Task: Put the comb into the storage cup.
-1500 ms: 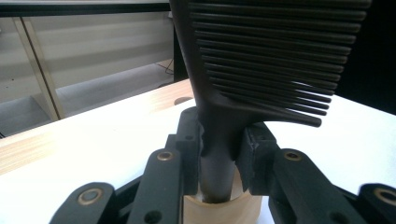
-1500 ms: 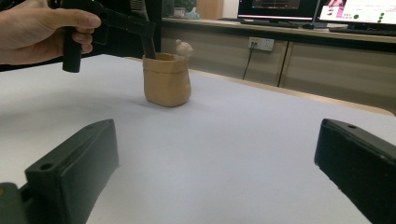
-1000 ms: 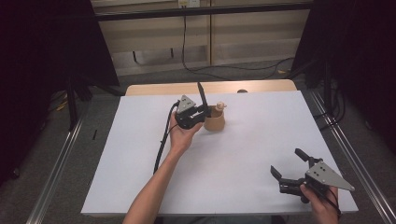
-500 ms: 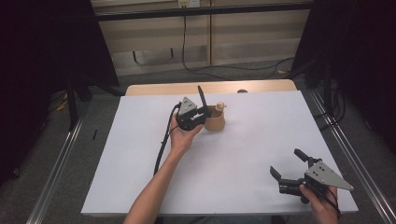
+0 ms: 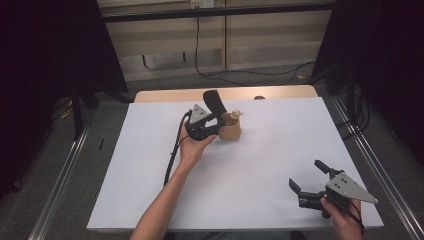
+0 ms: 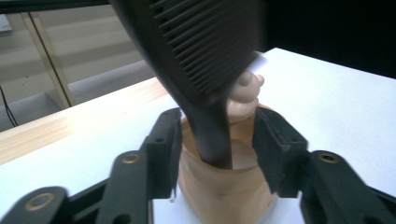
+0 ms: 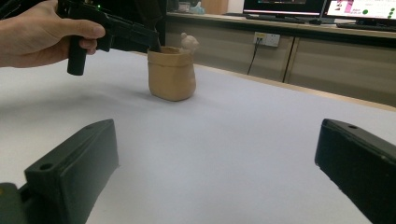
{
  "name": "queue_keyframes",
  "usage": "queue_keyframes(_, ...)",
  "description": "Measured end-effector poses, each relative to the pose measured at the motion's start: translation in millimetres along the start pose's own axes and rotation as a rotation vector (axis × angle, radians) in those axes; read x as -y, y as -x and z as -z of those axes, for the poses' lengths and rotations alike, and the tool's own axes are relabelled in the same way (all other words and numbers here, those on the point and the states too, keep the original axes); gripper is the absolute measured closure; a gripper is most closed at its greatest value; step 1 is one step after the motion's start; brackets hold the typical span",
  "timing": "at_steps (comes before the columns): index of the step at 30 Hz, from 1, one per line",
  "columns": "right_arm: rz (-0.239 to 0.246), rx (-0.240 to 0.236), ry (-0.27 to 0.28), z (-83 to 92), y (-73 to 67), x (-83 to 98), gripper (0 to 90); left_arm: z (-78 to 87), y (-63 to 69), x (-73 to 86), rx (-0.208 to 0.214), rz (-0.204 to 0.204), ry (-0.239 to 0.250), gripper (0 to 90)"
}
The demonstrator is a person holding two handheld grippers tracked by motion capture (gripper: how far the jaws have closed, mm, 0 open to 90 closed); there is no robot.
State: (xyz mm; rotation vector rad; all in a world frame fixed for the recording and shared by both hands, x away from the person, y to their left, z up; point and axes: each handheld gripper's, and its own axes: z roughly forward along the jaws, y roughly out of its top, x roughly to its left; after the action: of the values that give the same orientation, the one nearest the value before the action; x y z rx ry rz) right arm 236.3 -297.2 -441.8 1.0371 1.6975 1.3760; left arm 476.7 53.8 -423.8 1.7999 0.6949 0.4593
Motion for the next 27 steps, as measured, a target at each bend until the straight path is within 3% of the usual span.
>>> queue_keyframes(5,-0.001,-0.001,-0.002,0.0,-0.5,-0.1,0.0,3.9,-1.5,1.8,-0.027,0.016,0.003,34.4)
queue_keyframes(7,0.002,-0.001,-0.002,-0.1,-0.4,0.0,0.0,5.3,-3.2,1.6,-0.029,0.006,0.007,27.3)
queue_keyframes(10,-0.001,-0.001,-0.001,0.0,-0.2,-0.1,0.0,7.3,-3.5,1.9,-0.019,0.0,0.011,23.4)
queue_keyframes(16,-0.003,-0.004,0.003,0.1,0.0,0.0,0.0,10.0,-9.2,6.1,-0.033,0.032,0.012,11.1)
queue_keyframes(22,-0.001,-0.005,0.0,-0.8,0.3,0.4,0.0,15.8,-12.4,8.0,-0.025,0.055,0.038,6.7)
queue_keyframes(24,-0.001,-0.002,0.0,-0.2,0.3,0.1,0.0,18.8,-13.0,7.7,-0.033,0.035,0.042,6.1)
queue_keyframes(27,-0.004,-0.001,0.001,-0.1,0.6,0.2,0.0,23.7,-12.8,7.1,-0.032,0.04,0.059,4.5)
